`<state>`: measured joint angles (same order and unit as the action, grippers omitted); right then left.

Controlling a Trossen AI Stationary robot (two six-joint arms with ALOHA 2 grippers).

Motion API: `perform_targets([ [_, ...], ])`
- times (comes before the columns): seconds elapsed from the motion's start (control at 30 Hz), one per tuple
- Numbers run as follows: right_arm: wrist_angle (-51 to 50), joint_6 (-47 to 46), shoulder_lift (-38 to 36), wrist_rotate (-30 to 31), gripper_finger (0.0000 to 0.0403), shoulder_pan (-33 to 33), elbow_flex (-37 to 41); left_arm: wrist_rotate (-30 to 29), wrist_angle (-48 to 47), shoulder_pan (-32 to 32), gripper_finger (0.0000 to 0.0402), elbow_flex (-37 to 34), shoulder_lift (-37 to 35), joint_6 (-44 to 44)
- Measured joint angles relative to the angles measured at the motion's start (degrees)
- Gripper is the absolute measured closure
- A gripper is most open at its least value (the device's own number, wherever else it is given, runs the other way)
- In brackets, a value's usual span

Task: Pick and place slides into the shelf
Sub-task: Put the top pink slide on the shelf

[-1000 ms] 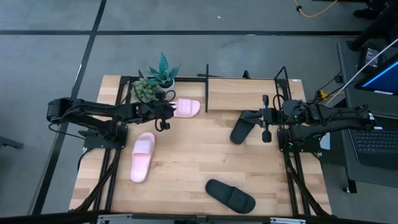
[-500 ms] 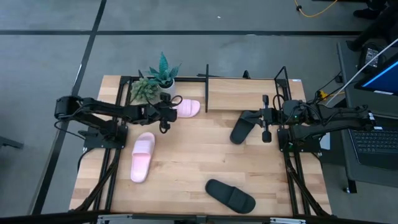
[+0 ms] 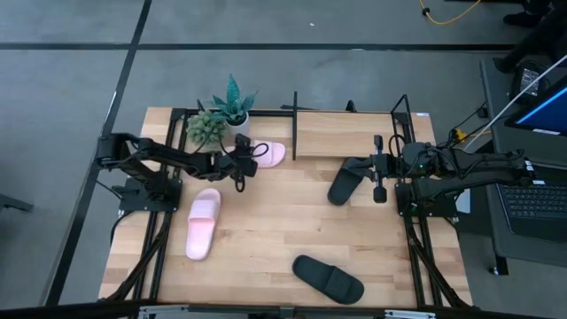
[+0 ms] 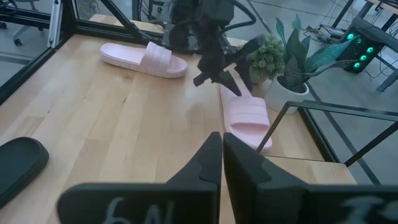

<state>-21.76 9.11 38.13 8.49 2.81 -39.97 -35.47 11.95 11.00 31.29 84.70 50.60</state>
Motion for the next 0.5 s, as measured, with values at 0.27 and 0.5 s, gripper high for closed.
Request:
perform_targets([
  [0.27, -0.39, 0.00, 0.00, 0.00, 0.0384, 0.00, 0.00, 5.60, 1.80, -0.35, 0.0275, -0.02, 1.29, -0.94],
  [0.5, -0.50, 0.01, 0.02, -0.02, 0.0384, 0.00, 0.00, 8.90, 8.76, -1.51, 0.0275, 0.00, 1.25, -0.97],
])
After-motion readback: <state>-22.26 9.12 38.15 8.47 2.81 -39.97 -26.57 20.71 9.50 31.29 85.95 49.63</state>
